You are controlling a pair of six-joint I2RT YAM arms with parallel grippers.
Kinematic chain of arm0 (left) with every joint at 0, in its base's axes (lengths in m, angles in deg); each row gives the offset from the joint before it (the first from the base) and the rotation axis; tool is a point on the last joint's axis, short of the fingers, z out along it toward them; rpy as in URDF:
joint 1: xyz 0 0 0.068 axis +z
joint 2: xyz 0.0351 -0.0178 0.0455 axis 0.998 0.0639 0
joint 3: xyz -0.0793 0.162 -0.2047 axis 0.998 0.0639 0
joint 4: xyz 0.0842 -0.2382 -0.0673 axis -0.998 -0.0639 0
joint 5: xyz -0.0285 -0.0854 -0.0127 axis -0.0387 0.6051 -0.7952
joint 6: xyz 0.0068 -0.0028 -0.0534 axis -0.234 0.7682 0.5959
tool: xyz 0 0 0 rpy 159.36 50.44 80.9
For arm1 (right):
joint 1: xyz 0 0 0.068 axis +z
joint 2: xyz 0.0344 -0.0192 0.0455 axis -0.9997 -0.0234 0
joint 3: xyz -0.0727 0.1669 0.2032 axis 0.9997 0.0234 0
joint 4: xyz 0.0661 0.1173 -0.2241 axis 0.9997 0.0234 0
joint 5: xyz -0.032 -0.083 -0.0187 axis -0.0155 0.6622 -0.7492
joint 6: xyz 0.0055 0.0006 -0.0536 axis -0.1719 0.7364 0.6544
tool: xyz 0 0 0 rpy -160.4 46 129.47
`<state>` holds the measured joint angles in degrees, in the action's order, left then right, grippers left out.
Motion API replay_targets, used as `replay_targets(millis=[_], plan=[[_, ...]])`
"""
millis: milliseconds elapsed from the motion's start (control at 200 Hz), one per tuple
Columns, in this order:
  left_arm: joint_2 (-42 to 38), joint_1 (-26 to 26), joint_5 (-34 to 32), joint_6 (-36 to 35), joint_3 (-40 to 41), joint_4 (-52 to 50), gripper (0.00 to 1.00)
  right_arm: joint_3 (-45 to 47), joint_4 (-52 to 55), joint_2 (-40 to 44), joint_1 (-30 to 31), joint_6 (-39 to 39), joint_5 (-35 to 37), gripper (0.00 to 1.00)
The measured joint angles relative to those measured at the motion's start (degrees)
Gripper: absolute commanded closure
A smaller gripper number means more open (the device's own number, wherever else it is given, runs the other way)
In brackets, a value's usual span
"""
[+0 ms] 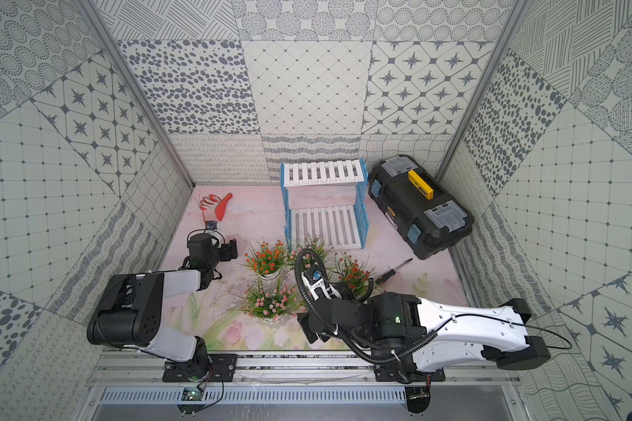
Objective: Place the baby's breath potted plants on the rack by color
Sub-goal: Pick up the baby's breath potted plant from the center of the board.
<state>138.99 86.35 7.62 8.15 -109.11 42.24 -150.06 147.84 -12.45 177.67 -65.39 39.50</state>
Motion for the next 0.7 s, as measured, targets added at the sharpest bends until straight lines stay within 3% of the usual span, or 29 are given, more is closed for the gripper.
replay_targets(millis=[140,360,700], plan=[[0.0,0.0,0.0,0.0,0.0,0.1,0.06,3.3,1.9,-0.9,2.8,-6.9,1.5,0.02],[0.1,0.0,-0.4,0.0,0.0,0.5,0.06,7.3,1.7,3.7,0.7,-12.3,2.0,0.02],[0.2,-0.1,-0.4,0.0,0.0,1.0,0.06,10.0,1.9,3.6,-0.7,-18.9,-8.2,0.02]])
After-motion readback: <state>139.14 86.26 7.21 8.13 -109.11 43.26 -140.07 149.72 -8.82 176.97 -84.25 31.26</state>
